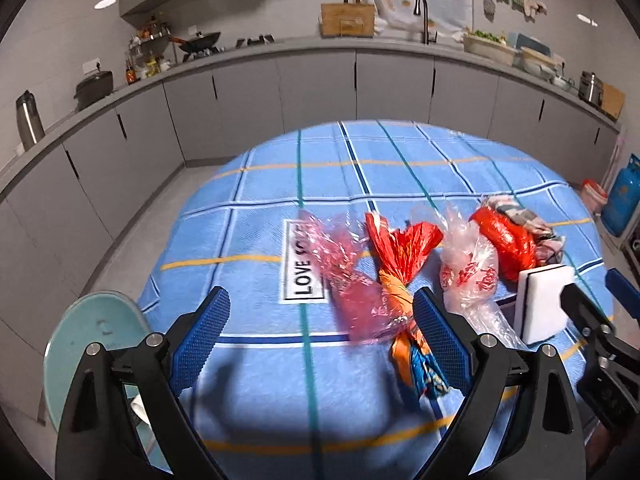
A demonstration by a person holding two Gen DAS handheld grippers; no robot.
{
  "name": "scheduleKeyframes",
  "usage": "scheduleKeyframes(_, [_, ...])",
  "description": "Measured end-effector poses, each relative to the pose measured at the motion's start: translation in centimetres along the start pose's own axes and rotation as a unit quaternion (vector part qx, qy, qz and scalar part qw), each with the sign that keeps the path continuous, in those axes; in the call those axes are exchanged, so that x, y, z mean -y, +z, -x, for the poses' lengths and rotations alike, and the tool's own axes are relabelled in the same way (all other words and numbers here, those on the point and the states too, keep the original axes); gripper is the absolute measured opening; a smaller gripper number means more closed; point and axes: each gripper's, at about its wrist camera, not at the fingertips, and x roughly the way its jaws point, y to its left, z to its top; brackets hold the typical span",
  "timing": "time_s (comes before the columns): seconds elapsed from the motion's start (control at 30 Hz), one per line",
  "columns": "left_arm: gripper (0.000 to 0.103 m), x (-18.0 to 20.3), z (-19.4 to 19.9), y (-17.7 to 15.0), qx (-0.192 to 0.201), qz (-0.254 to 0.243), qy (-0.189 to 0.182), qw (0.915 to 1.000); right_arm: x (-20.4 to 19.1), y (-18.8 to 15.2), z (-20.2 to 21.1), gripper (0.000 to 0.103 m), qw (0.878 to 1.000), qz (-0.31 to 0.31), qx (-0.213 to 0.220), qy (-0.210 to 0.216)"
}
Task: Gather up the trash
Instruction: 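Move both tools back over the trash on the table, then grasp the pink plastic bag with the left tool while the right tool grasps the white foam block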
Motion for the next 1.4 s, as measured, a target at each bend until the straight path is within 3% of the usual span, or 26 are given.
scheduleKeyframes(0.33, [0.086,-0.1,-2.4,-0.6,-0.029,0.000,-0.007,0.9995,0.5,-0.4,-0.8,0.080,1.000,-0.008,-0.012,0.005])
scheduleKeyframes(0.5, [0.065,-0.3,-2.7,-0.9,-0.041,0.000,-0.029,0.9987,0.1,-0.5,-0.7,0.079,1.000,-0.002,-0.013,0.007])
scheduleKeyframes(0.57, [0.043,-0.2,-2.6,-1.0,-0.046,-0.001,-0.048,0.9978,0.1,-0.5,-0.7,0.079,1.000,-0.001,-0.014,0.006])
scheduleKeyframes(0.6, [0.038,-0.2,-2.5,-1.0,-0.047,-0.002,-0.051,0.9976,0.1,-0.5,-0.7,0.079,1.000,-0.001,-0.015,0.005])
scheduleKeyframes(0.63, [0.023,-0.1,-2.3,-1.1,-0.047,-0.007,-0.057,0.9972,0.1,-0.4,-0.7,0.079,1.000,-0.001,-0.015,0.005])
scheduleKeyframes(0.67, [0.019,0.0,-2.2,-1.0,-0.047,-0.010,-0.059,0.9971,0.0,-0.4,-0.6,0.079,1.000,0.001,-0.016,0.005])
scheduleKeyframes(1.13, [0.015,-2.1,1.8,-1.5,-0.001,-0.006,-0.021,0.9998,-0.8,-0.8,-1.0,0.079,0.999,0.009,-0.031,0.017])
scheduleKeyframes(1.17, [0.011,-2.1,2.0,-1.6,0.002,-0.008,-0.018,0.9998,-0.9,-0.8,-1.0,0.079,0.999,0.010,-0.032,0.017])
scheduleKeyframes(1.3, [0.009,-2.1,2.4,-1.9,0.002,-0.007,-0.022,0.9997,-1.5,-1.2,-2.2,0.078,0.999,0.016,-0.050,0.012])
scheduleKeyframes(1.4, [0.008,-2.3,2.4,-2.0,-0.001,-0.006,-0.029,0.9996,-1.4,-1.5,-3.0,0.053,0.997,0.016,-0.069,0.022])
